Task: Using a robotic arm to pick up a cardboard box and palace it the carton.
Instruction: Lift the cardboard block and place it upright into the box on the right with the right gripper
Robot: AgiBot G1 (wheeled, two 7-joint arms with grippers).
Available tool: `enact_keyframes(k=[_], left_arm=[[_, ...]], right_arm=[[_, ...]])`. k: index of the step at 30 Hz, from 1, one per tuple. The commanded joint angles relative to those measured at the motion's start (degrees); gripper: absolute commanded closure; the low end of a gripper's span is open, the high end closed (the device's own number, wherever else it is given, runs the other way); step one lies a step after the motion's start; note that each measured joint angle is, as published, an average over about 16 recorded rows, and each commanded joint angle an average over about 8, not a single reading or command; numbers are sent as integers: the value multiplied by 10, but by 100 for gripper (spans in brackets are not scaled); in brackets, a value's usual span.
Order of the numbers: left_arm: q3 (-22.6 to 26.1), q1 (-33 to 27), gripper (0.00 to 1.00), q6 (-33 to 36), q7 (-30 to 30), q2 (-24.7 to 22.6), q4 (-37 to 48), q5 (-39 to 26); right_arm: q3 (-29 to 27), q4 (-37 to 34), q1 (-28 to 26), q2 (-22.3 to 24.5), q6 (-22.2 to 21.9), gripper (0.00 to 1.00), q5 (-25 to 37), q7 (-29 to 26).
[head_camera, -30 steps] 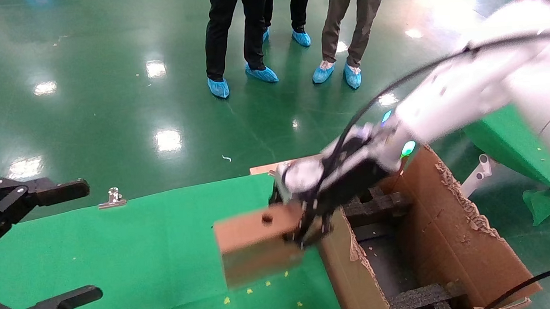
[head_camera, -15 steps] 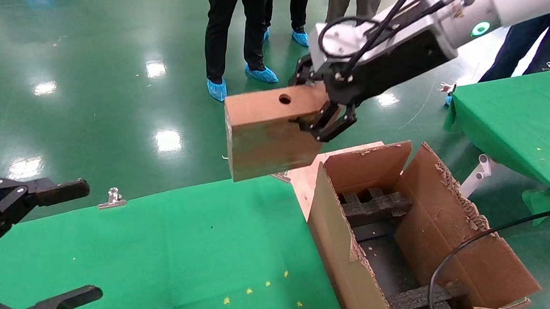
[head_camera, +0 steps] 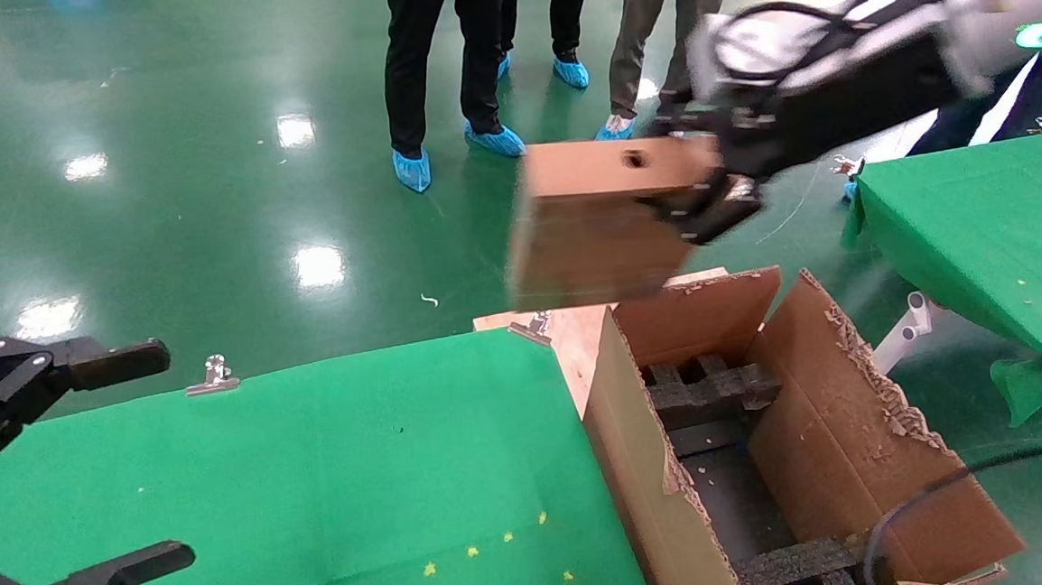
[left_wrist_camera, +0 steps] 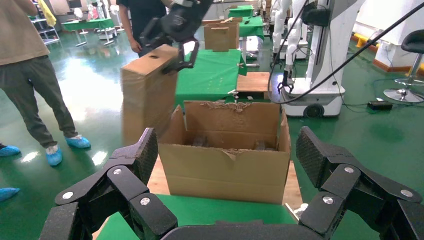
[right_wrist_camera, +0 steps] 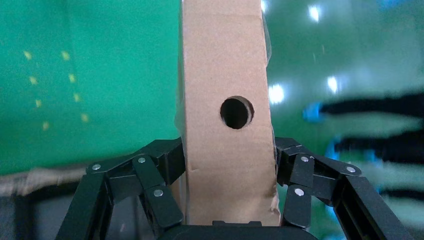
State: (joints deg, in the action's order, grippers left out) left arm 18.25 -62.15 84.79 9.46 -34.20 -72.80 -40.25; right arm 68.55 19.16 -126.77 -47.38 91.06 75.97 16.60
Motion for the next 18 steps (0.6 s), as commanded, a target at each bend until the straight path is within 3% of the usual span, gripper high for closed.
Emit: enact_keyframes(k=[1, 10, 18], left_arm=[[0, 0, 0, 0, 0, 0, 0, 0], [0, 0, 0, 0, 0, 0, 0, 0], [0, 0, 0, 0, 0, 0, 0, 0]], right_arm=[[11, -6, -8, 14, 0, 100, 6, 0], [60, -11, -19, 89, -2, 100, 30, -15], [79, -8, 3, 124, -10, 100, 23, -24]])
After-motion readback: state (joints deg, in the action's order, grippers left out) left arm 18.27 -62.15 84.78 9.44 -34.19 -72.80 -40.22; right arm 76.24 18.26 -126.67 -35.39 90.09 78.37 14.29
